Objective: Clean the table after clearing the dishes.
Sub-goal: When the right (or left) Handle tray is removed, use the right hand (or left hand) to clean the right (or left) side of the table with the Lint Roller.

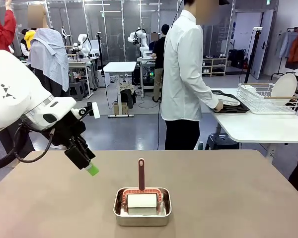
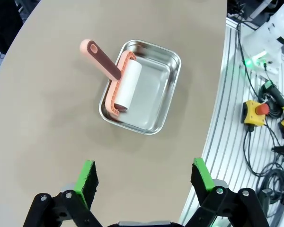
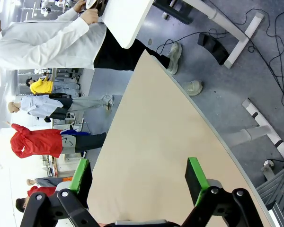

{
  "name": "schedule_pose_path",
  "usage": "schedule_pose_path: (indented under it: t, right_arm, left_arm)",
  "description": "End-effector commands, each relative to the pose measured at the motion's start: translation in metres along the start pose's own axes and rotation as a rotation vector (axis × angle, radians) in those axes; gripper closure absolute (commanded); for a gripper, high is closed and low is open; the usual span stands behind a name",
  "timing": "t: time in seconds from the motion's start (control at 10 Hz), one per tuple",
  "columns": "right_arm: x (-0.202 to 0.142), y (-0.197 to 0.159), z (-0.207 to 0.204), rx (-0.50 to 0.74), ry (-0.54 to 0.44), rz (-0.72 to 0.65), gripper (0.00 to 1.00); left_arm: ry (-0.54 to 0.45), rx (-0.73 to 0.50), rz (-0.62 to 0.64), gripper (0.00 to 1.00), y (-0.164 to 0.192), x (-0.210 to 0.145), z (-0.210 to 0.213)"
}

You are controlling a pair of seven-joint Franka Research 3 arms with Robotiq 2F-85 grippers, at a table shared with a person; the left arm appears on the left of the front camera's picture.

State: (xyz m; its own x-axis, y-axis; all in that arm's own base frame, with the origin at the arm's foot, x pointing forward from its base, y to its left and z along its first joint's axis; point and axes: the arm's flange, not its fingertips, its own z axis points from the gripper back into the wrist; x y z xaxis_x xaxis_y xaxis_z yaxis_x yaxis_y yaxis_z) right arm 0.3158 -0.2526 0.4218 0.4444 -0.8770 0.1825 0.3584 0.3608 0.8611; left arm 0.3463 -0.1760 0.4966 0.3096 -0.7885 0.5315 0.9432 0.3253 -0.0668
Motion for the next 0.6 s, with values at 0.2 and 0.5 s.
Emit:
schedule_pose_path:
  t: [0.2, 0.5]
  right_arm:
    - [0.001, 0.0, 0.002, 0.0, 0.007, 0.006, 0.0]
    - [0.001, 0.0, 0.002, 0.0, 0.007, 0.006, 0.0]
  left_arm:
    - [0.057, 0.002, 0.0, 0.0, 0.008, 0.018, 0.0]
    - [0.233, -0.035, -0.159, 0.0, 0.038, 0.093, -0.001]
